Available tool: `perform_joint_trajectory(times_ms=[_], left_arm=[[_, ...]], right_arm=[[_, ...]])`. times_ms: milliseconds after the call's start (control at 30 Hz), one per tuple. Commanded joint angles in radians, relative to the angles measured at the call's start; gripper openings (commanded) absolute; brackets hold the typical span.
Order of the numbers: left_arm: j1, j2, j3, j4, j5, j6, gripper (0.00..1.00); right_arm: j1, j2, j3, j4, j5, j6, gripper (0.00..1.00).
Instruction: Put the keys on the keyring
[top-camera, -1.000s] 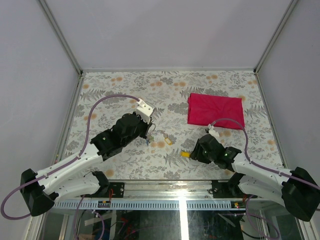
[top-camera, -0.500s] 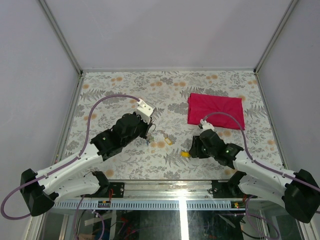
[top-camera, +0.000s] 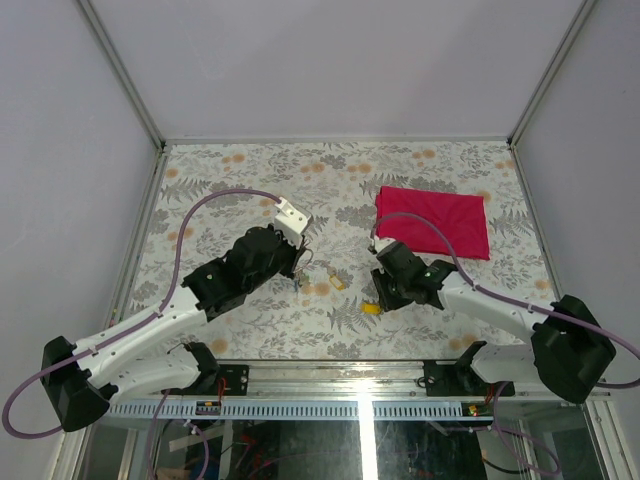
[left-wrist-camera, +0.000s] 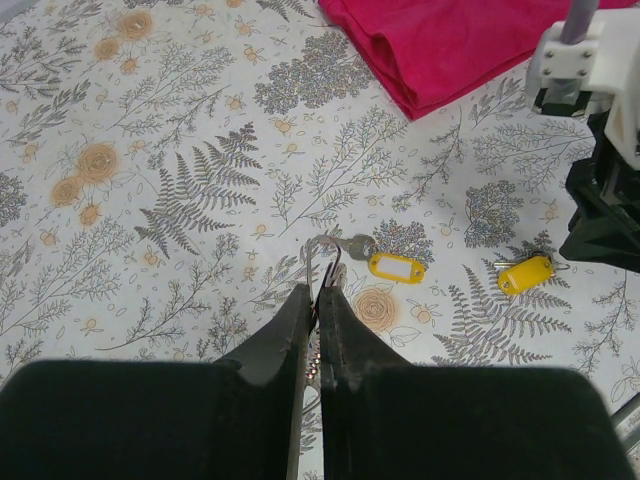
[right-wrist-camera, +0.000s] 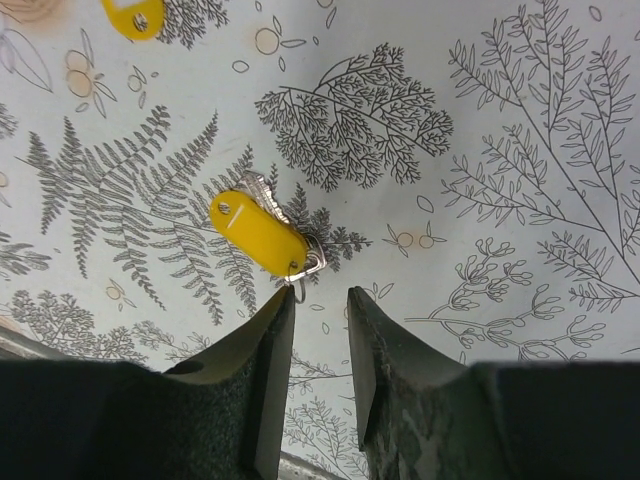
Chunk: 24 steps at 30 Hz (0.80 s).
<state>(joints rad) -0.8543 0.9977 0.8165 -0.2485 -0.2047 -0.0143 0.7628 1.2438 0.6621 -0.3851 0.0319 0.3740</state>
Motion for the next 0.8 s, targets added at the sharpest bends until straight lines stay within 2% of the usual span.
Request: perform_joint_trajectory(times_ms=[0,467,767], left_arm=[[0.008,0.001,0.027,0.008,0.008,0.008,0.00],[0.008,0.007,0.029,0.005,0.010,0.008,0.00],[0.008,0.005,0.029,0.005,0.012,0.008,0.00]], right_arm=[[0.014,0.059,0.068,-0.039,-0.024,-0.038,0.34],[0.039,0.130,0.084,-0.027,-0.043,-0.053,0.34],[0.042,0.165,0.093,-0.038,-0.039,-0.052,0.24]])
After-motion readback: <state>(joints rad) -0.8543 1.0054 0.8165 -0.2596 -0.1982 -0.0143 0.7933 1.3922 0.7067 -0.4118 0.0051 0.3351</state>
